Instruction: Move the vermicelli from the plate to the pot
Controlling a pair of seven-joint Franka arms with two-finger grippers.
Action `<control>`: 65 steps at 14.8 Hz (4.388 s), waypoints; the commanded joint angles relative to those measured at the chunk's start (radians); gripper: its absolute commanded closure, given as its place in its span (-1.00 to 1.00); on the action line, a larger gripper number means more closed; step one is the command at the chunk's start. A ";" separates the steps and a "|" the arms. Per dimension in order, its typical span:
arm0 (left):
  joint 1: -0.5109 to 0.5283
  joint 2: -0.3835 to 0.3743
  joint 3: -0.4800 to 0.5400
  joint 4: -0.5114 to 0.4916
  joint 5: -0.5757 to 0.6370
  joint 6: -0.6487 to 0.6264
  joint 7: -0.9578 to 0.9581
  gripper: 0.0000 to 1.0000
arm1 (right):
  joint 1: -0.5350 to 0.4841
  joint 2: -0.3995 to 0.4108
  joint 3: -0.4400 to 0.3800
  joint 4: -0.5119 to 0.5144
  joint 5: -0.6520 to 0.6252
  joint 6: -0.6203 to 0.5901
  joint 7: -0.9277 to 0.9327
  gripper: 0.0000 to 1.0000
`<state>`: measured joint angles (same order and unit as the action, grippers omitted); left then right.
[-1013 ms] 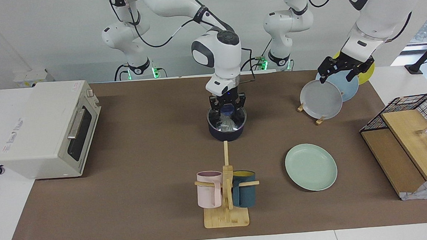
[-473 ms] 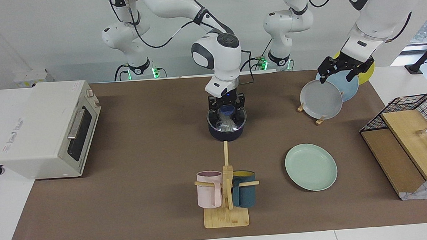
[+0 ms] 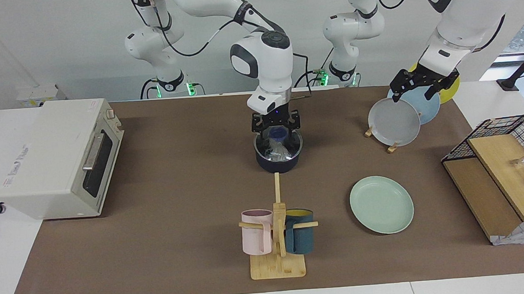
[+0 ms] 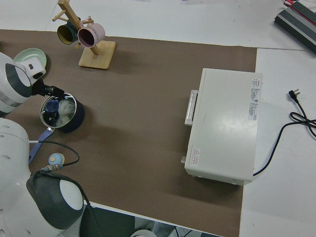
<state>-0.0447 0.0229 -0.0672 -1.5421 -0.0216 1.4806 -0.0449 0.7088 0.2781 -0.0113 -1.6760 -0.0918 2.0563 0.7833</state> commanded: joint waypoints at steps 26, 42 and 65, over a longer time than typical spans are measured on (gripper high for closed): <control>0.009 -0.031 -0.005 -0.038 0.012 0.020 -0.003 -1.00 | -0.637 -0.332 -0.022 0.005 0.067 -0.539 -0.774 -1.00; 0.009 -0.031 -0.005 -0.038 0.012 0.020 -0.003 -1.00 | -0.709 -0.323 -0.009 0.030 0.072 -0.545 -0.819 -1.00; 0.009 -0.031 -0.005 -0.038 0.014 0.020 -0.003 -1.00 | -0.704 -0.332 -0.001 0.052 0.073 -0.573 -0.803 -1.00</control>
<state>-0.0447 0.0229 -0.0672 -1.5421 -0.0216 1.4806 -0.0449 0.0194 -0.0446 -0.0238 -1.6215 -0.0290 1.4924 -0.0093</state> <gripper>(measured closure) 0.000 0.000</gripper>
